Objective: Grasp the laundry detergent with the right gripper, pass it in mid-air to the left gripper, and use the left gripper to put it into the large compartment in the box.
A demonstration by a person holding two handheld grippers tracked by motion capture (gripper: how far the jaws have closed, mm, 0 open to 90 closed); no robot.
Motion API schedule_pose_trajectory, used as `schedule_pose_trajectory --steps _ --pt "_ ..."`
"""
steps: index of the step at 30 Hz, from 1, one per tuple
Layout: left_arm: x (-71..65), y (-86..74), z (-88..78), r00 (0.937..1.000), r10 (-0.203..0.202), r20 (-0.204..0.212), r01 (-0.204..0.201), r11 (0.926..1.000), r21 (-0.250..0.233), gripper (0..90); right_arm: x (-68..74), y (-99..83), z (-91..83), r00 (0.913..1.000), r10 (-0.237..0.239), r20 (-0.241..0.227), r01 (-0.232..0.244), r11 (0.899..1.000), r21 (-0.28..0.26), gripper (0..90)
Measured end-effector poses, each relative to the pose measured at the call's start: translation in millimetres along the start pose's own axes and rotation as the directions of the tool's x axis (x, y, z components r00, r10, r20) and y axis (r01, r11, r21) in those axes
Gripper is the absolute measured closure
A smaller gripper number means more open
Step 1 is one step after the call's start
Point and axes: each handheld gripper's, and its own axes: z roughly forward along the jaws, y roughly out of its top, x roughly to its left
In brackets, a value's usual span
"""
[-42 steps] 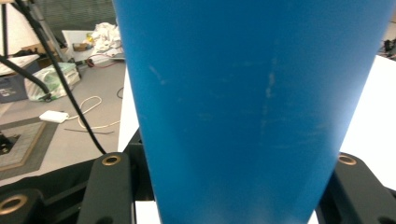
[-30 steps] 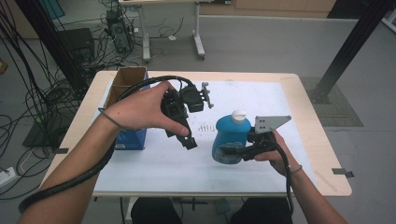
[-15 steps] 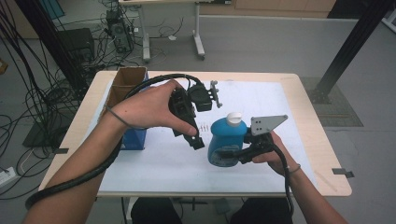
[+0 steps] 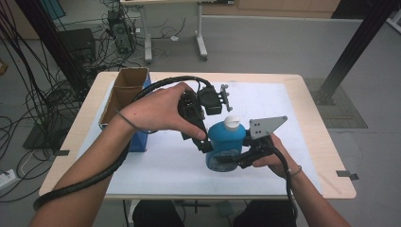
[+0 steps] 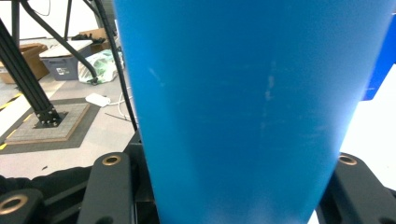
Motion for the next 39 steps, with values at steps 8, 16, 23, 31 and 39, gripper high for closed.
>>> schedule_pose_trajectory --steps 8,16,23,31,39 --pt "-5.5 6.3 0.8 0.9997 0.024 -0.001 -0.024 0.9996 -0.015 7.2 4.3 5.1 6.3 0.9997 -0.014 -0.022 0.014 1.000 0.004 43.4" --pt "-10.3 14.4 6.5 0.9986 0.048 0.020 -0.048 0.9986 -0.020 7.3 6.9 6.7 13.2 0.9992 -0.019 -0.036 0.019 1.000 0.014 43.4" --pt "-14.0 21.9 12.3 0.9977 0.062 0.026 -0.062 0.9981 -0.007 7.3 9.2 7.9 18.2 0.9984 -0.024 -0.051 0.025 0.999 0.022 43.4" --pt "-15.0 25.3 15.1 0.9969 0.071 0.033 -0.071 0.9975 0.000 7.3 10.1 7.6 19.9 0.9980 -0.020 -0.060 0.022 0.999 0.023 43.3" --pt "-15.2 26.1 14.5 0.9968 0.073 0.032 -0.073 0.9973 0.004 7.4 10.0 7.5 19.6 0.9979 -0.021 -0.061 0.022 1.000 0.022 43.3"
